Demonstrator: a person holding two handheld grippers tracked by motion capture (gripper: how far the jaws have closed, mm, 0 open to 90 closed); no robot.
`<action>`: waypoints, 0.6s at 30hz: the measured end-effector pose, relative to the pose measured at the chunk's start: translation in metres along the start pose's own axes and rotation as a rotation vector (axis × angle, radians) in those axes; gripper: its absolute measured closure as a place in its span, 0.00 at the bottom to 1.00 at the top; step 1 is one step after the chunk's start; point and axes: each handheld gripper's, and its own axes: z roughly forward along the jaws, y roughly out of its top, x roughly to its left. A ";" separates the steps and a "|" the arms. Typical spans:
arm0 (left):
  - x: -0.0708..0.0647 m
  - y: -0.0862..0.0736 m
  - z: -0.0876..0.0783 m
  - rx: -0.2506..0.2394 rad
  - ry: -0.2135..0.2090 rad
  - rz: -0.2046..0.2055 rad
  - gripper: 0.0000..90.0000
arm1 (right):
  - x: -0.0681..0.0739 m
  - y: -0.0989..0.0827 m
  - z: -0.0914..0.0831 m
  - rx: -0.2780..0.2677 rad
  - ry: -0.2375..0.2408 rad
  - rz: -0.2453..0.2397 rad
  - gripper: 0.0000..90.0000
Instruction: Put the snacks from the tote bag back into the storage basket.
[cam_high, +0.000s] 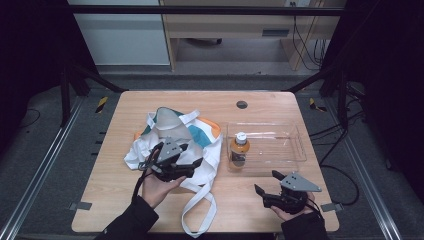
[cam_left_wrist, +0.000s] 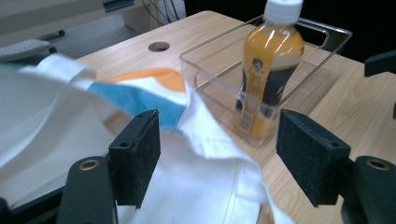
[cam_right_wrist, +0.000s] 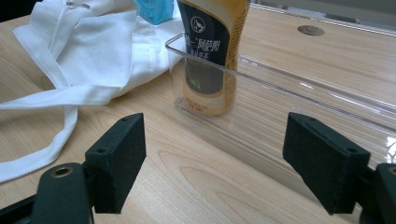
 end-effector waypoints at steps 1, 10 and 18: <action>0.002 -0.005 -0.003 -0.002 0.005 -0.007 0.33 | 0.000 0.000 0.000 0.000 0.000 -0.001 0.23; 0.021 -0.040 -0.019 0.003 0.049 -0.045 0.31 | -0.001 -0.001 0.000 0.006 -0.005 0.000 0.23; 0.032 -0.060 -0.041 -0.011 0.087 -0.067 0.30 | 0.000 -0.001 0.001 0.015 -0.005 -0.008 0.23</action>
